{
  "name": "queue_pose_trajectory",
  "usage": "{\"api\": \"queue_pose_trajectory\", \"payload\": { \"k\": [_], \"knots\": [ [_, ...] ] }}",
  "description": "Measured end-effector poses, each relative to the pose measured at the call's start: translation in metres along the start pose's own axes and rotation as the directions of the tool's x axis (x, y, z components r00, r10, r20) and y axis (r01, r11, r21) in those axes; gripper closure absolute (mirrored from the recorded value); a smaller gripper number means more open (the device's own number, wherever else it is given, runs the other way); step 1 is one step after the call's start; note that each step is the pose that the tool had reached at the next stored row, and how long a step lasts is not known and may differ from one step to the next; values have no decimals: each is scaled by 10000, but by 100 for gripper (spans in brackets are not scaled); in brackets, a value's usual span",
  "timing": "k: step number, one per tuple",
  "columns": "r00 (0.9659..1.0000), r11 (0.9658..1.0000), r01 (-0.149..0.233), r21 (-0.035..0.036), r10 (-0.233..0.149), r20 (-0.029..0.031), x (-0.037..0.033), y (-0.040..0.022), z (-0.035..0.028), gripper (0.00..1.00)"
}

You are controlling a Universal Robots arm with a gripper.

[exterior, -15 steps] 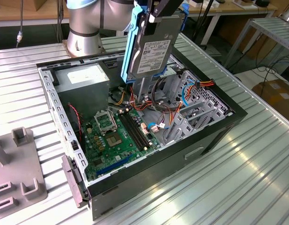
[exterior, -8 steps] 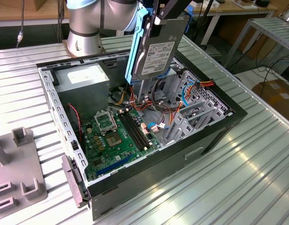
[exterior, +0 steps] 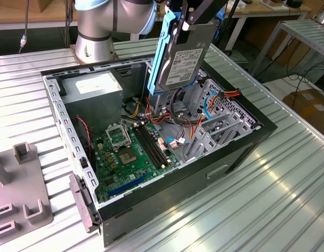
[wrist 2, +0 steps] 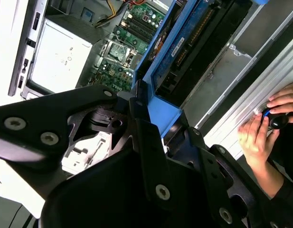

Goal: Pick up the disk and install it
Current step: 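Insert the disk into the insertion slot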

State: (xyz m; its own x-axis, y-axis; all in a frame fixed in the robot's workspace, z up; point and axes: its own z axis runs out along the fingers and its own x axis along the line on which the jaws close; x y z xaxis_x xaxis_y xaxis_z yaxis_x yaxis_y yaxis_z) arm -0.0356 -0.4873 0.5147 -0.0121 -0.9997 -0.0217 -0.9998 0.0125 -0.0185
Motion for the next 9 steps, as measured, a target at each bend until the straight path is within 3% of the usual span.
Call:
{"api": "queue_pose_trajectory", "payload": {
  "k": [9],
  "knots": [
    [10000, 10000, 0, 0, 0, -1, 235, -4, 3, 63]
  ]
}}
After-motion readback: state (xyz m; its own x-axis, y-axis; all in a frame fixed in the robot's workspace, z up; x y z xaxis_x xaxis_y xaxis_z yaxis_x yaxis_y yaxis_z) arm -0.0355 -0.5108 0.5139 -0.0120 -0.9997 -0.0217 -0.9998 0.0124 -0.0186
